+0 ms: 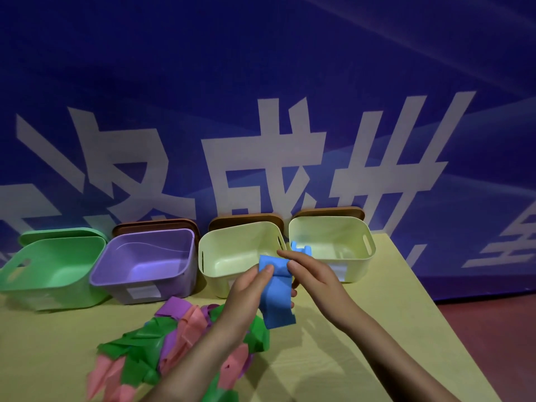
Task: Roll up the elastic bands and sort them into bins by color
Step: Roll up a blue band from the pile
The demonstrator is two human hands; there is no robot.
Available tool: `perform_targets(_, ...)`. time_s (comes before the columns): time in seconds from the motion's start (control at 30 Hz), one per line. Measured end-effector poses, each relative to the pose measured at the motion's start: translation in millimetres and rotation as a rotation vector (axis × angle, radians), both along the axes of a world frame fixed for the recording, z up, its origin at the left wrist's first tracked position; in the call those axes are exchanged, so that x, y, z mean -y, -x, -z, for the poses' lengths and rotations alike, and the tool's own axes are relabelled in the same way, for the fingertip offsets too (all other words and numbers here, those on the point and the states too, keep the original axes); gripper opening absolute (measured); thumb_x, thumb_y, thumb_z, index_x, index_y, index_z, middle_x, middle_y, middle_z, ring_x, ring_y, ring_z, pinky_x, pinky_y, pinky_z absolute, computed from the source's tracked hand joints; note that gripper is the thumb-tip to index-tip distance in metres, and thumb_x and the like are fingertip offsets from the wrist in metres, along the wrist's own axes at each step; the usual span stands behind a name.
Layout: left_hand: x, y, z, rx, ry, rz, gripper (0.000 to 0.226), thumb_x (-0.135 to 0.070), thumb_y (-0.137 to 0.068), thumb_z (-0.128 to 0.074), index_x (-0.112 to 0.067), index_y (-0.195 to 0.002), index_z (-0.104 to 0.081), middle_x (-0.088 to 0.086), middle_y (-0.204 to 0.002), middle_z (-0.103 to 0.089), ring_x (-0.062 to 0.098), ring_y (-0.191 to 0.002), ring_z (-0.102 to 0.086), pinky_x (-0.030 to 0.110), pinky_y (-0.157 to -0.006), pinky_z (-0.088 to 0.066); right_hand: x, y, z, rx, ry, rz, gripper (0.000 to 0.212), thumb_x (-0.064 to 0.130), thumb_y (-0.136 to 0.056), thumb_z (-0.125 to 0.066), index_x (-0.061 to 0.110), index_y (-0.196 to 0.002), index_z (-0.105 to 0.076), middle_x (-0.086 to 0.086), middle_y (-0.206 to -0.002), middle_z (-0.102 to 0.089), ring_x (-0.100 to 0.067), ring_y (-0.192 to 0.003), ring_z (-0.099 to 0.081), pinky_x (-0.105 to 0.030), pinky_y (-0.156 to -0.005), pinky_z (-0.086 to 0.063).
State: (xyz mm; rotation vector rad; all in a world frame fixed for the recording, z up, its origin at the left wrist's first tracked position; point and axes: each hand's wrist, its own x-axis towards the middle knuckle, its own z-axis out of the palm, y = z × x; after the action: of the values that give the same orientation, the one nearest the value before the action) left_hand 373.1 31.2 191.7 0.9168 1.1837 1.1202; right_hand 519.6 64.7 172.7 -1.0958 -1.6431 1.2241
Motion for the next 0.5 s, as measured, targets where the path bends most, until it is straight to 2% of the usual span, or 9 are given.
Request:
perform_targets(0.1,2,0,1,-0.028,-0.015,0.011,0.023,-0.019,-0.099,-0.043,-0.010,-0.105,-0.064,0.013,-0.074,-0.072,0.024,-0.066,-0.069,0.031,-0.060,-0.055,-4,1,1,0.004,-0.013,0.006,0.022,0.030,-0.091,-0.057,0.014,-0.096,-0.071,0.005,-0.075,-0.062,-0.010,-0.068,-0.054,-0.028,-0.069,-0.046)
perform_targets(0.2,2,2,5,-0.102,-0.036,0.007,0.021,-0.020,-0.099,-0.047,-0.013,-0.102,-0.066,0.014,-0.078,-0.073,0.027,-0.071,-0.070,0.033,-0.065,-0.056,-4,1,1,0.106,-0.119,0.048,0.011,0.017,-0.092,-0.061,0.012,-0.089,-0.070,0.007,-0.079,-0.062,-0.005,-0.071,-0.054,-0.020,-0.068,-0.043)
perform_targets(0.27,0,3,10,-0.154,-0.067,-0.010,0.018,-0.023,-0.097,-0.052,-0.017,-0.099,-0.069,0.013,-0.090,-0.073,0.032,-0.085,-0.069,0.042,-0.078,-0.054,-2,3,1,0.235,-0.315,0.096,0.017,0.026,-0.090,-0.058,0.014,-0.086,-0.068,0.013,-0.076,-0.057,-0.005,-0.071,-0.053,-0.016,-0.066,-0.041)
perform_targets(0.37,-1,5,10,-0.169,-0.069,-0.027,0.021,-0.018,-0.097,-0.049,-0.020,-0.097,-0.070,0.008,-0.096,-0.073,0.029,-0.096,-0.067,0.040,-0.085,-0.051,1,6,-1,0.317,-0.497,0.139,0.023,0.034,-0.089,-0.050,0.016,-0.083,-0.064,0.020,-0.071,-0.046,-0.001,-0.068,-0.048,-0.012,-0.063,-0.035)
perform_targets(0.43,0,5,8,-0.118,-0.072,-0.024,0.020,-0.021,-0.095,-0.052,-0.016,-0.100,-0.071,0.011,-0.095,-0.073,0.032,-0.090,-0.068,0.046,-0.084,-0.052,2,8,-2,0.261,-0.464,0.169,0.025,0.036,-0.087,-0.050,0.017,-0.082,-0.065,0.017,-0.070,-0.049,-0.005,-0.067,-0.049,-0.013,-0.062,-0.037)
perform_targets(0.5,3,5,5,0.017,-0.039,-0.011,0.031,-0.031,-0.087,-0.057,-0.008,-0.104,-0.069,0.020,-0.090,-0.071,0.036,-0.074,-0.067,0.044,-0.071,-0.056,2,12,-4,0.164,-0.367,0.180,0.027,0.039,-0.084,-0.053,0.016,-0.080,-0.066,0.009,-0.070,-0.055,-0.009,-0.068,-0.051,-0.019,-0.062,-0.041)
